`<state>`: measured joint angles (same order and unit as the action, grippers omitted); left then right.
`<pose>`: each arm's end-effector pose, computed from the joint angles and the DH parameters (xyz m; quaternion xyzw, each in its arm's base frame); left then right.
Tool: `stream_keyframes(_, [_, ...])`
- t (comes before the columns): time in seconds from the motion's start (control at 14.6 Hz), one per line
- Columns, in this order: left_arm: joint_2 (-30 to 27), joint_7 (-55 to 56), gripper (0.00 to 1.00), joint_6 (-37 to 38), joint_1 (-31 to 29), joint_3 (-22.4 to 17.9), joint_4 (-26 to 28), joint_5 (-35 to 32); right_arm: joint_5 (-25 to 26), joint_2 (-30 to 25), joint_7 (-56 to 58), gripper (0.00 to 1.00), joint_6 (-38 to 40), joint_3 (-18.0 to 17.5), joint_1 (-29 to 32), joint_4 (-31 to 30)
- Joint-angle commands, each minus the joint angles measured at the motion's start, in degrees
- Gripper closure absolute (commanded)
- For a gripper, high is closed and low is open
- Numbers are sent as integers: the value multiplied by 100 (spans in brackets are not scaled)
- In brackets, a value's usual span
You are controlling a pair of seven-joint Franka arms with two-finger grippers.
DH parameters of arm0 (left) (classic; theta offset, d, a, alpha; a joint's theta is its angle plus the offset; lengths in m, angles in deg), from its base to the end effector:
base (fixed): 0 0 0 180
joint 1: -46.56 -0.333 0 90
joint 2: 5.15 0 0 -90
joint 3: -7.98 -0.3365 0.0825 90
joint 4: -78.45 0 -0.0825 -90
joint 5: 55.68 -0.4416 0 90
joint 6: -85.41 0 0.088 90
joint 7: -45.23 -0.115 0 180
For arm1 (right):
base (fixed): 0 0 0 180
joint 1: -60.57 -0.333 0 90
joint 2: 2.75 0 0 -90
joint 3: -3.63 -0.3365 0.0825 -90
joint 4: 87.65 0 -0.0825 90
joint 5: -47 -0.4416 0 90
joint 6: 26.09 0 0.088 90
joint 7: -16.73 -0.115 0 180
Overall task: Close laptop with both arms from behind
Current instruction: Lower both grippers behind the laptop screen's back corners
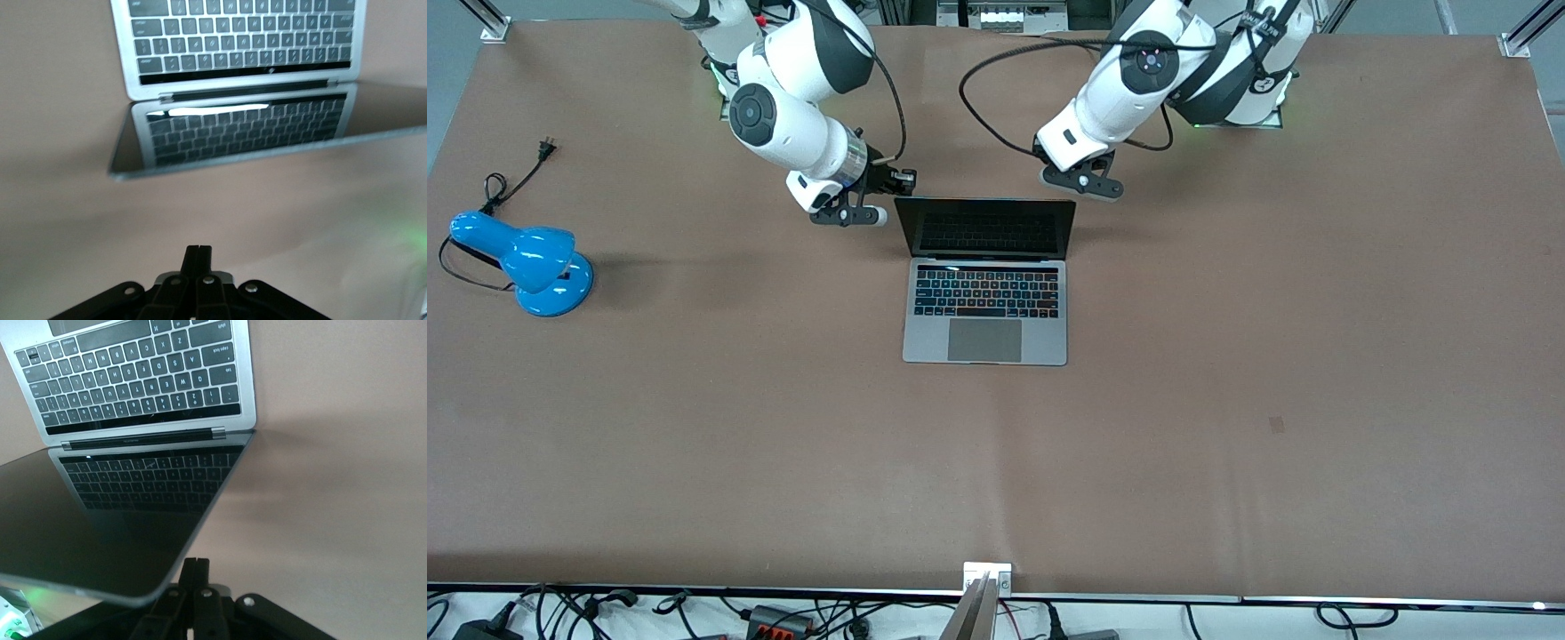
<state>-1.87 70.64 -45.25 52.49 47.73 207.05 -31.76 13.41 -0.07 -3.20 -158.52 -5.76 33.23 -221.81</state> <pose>0.3917 -0.4183 0.3239 0.9839 -0.0378 -0.1066 0.1383 0.4261 0.3359 0.2815 -0.9752 0.0611 0.1322 0.1666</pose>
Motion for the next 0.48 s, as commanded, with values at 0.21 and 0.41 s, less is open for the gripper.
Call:
stream_keyframes(0.21, [173, -98, 99, -538, -145, 68, -45, 140, -113, 505, -20, 100, -81, 43, -18, 470])
stream_keyframes(0.41, [427, -186, 99, -1065, -171, 33, -54, 131, -113, 593, -11, 100, -73, 60, 0, 575])
